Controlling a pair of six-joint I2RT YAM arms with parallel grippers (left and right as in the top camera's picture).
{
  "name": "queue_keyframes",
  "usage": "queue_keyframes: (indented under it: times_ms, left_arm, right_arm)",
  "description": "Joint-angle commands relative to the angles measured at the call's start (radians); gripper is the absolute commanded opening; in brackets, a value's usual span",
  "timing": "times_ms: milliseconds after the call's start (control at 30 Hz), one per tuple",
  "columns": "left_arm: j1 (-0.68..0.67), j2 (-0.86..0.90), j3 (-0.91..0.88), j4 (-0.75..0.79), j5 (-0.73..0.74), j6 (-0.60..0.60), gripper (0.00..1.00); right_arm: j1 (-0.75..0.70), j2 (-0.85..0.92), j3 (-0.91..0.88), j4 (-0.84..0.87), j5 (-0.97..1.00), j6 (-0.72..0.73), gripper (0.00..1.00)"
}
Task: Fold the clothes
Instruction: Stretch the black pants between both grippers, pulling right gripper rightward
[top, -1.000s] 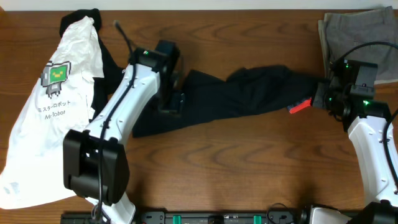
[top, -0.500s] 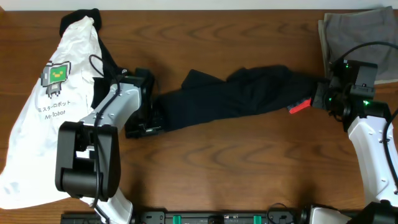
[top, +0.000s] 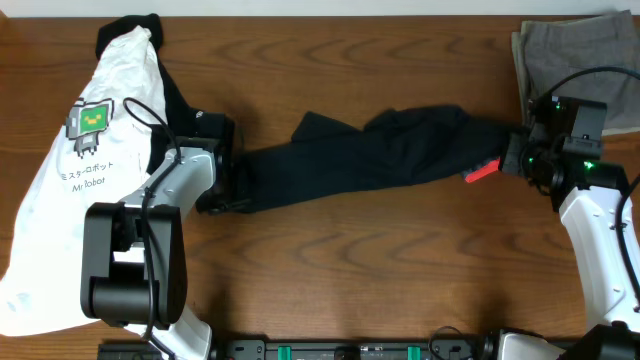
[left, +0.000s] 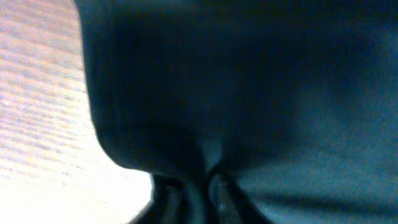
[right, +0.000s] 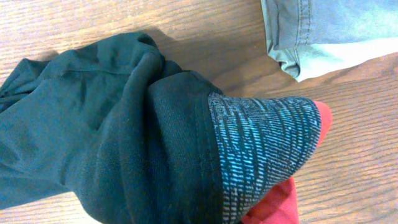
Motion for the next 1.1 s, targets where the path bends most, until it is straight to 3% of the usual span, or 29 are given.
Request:
queue_keyframes:
  times_ms: [0, 233, 467, 767, 1067]
  left_arm:
    - [0.002, 0.038, -0.028, 0.039, -0.006, 0.014, 0.06]
    - [0.015, 0.0, 0.04, -0.022, -0.007, 0.015, 0.06]
    - [0.081, -0.196, 0.18, -0.179, -0.007, 0.023, 0.06]
    - [0.18, -0.491, 0.201, -0.077, -0.007, 0.023, 0.06]
    - [0.207, -0.59, 0.201, -0.011, -0.007, 0.023, 0.06]
  right_arm:
    - [-0.006, -0.001, 0.005, 0.003, -0.008, -0.014, 0.01]
    - [-0.011, -0.007, 0.012, 0.018, -0.008, -0.013, 0.01]
    - [-0.08, -0.055, 0.107, -0.053, -0.074, 0.014, 0.01]
    - [-0.101, -0.066, 0.187, -0.103, -0.118, 0.013, 0.01]
    - [-0.101, -0.066, 0.268, -0.23, -0.144, -0.009, 0.01]
